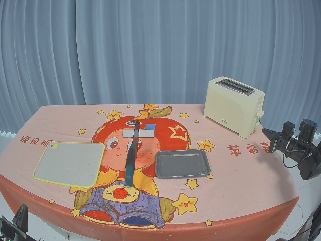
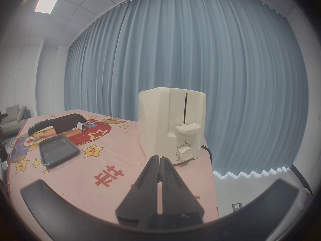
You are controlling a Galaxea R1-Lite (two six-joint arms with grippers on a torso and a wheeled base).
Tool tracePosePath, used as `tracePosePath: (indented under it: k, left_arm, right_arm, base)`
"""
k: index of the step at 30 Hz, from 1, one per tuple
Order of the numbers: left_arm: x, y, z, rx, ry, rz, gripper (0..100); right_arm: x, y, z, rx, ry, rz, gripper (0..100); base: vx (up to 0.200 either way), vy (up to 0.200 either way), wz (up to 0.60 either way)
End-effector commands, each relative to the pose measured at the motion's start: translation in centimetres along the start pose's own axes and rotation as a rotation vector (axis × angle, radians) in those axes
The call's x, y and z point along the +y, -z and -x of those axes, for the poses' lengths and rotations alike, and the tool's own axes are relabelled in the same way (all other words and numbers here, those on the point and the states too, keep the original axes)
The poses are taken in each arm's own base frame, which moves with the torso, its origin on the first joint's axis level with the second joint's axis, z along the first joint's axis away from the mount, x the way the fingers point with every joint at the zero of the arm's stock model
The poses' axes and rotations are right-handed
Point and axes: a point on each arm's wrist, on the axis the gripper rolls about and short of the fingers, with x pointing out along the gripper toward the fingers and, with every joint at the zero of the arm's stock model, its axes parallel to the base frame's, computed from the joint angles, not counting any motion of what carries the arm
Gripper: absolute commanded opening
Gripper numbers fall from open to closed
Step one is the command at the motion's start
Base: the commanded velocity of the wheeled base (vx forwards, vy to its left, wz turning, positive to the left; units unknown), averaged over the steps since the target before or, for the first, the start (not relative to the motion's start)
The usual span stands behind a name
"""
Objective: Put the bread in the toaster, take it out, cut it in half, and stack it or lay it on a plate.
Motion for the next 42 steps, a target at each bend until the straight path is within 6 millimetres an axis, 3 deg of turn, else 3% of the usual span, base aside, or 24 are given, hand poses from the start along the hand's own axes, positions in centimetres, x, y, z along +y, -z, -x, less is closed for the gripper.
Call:
tracePosePath:
  k: [1, 25, 42]
  left_arm:
    - [0.0, 0.5, -0.1, 0.018, -0.001, 0.000, 0]
    - [0.0, 0.5, -0.1, 0.018, -0.001, 0.000, 0]
    - [0.0, 0.5, -0.1, 0.018, -0.001, 0.000, 0]
  right_arm:
    - [-0.3, 0.1, -0.7, -0.002, 0.012, -0.001, 0]
    - [-0.9, 0.0, -3.2, -0.032, 0.025, -0.117, 0]
    - [-2.3, 1.7, -5.7, -0.012, 0.035, -0.168, 0]
  base:
    - [0.000, 0.000, 0.00]
    - [0.000, 0.000, 0.00]
    - [0.000, 0.000, 0.00]
